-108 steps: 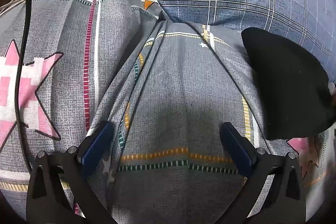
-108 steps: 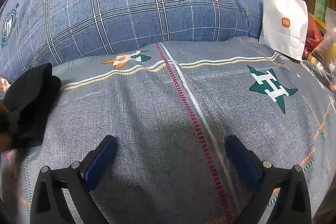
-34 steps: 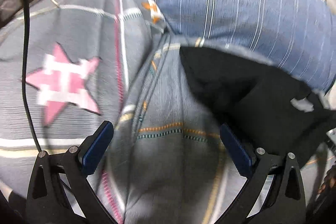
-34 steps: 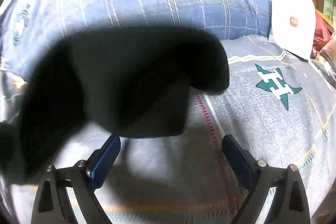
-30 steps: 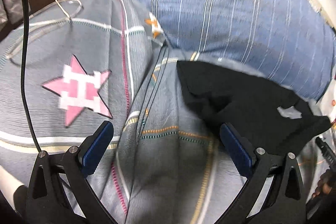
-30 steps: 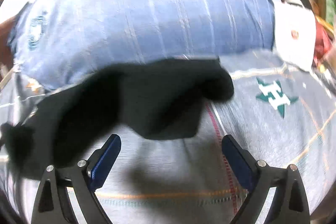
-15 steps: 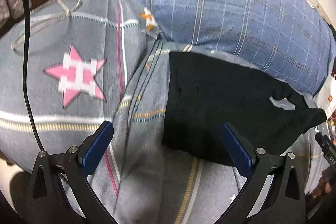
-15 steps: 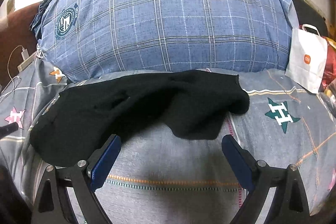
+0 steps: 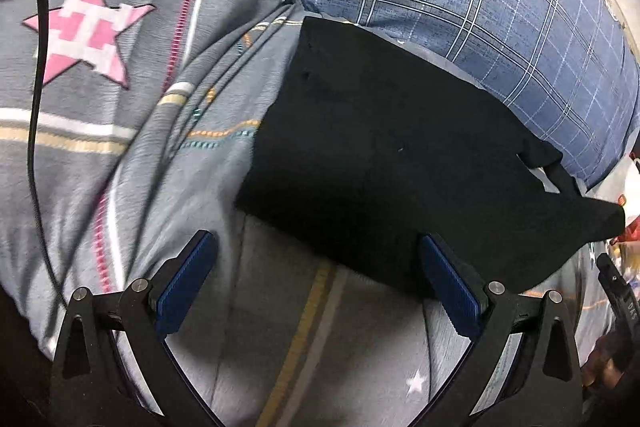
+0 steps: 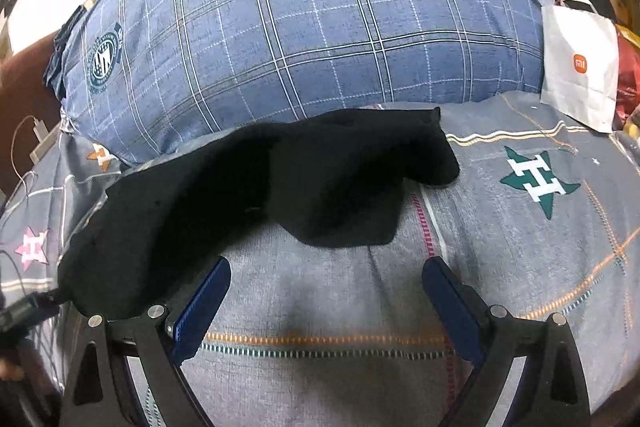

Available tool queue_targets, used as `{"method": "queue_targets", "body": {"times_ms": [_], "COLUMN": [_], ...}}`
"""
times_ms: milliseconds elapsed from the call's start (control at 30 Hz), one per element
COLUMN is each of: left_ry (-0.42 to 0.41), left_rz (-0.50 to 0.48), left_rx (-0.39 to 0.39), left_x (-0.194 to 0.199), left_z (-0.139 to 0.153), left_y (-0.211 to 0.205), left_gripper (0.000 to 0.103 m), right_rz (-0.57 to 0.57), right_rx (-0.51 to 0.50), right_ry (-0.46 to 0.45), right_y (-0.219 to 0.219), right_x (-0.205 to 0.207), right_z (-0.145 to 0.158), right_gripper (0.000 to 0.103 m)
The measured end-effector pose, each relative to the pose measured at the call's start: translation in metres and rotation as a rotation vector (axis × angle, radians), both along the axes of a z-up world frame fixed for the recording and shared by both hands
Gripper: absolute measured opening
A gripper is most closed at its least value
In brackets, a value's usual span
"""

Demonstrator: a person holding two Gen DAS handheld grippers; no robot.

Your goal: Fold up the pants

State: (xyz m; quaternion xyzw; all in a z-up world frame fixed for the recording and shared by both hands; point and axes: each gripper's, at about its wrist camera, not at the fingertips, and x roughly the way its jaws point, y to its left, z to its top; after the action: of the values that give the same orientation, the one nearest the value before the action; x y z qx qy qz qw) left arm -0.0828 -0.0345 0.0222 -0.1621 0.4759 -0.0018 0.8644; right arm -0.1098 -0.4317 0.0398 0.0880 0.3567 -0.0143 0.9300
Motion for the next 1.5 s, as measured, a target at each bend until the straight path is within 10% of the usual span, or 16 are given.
{"method": "queue_targets", "body": {"times_ms": [467,500,567,667,800,933,1067,1367,1500], "left_ry": [0.013,0.013,-0.013,-0.035,0.016,-0.016,0.003,0.025,0.037], "left_rz": [0.026,0.026,-0.038,-0.140,-0.211,-0.276,-0.283,-0.262,-0.259], "left_rx": [0.081,0.084,0.066,0.082,-0.071,-0.047,-0.009,-0.020,-0.016], "left_x": [0.047,0.051,0.054,0.053,0.049,0.024,0.012,0.008,0.010], "left_z": [-0.008,-0.008,-0.007,0.000,0.007,0.022,0.012,0.005,0.003], "left_y": [-0.017,-0.018,-0.022,-0.029,-0.019,-0.011,-0.005,-0.006,-0.006], "left_gripper": [0.102,0.102,0.098,0.036,0.023,0.023,0.023,0.023,0.023], "right_rz": [-0.043,-0.018,0.053,0.060,0.060,0.078,0.091,-0.214,-0.162], "right_rx": [0.059,0.089,0.157,0.162,0.122,-0.072,-0.218,-0.085,-0.041], "right_ry": [-0.013,-0.023,-0.025,-0.038,-0.119,-0.151,0.068,0.063,0.031], "right_y": [-0.039,-0.039,-0.036,-0.031,-0.028,-0.005,0.004,-0.095,-0.113], "right_x": [0.053,0.056,0.065,0.059,0.027,-0.020,-0.042,-0.099,-0.072], "right_z": [-0.013,-0.014,-0.018,-0.013,0.018,0.032,-0.004,0.037,0.047], "right_gripper": [0.095,0.091,0.025,0.015,0.015,0.015,0.038,0.045,0.053]}}
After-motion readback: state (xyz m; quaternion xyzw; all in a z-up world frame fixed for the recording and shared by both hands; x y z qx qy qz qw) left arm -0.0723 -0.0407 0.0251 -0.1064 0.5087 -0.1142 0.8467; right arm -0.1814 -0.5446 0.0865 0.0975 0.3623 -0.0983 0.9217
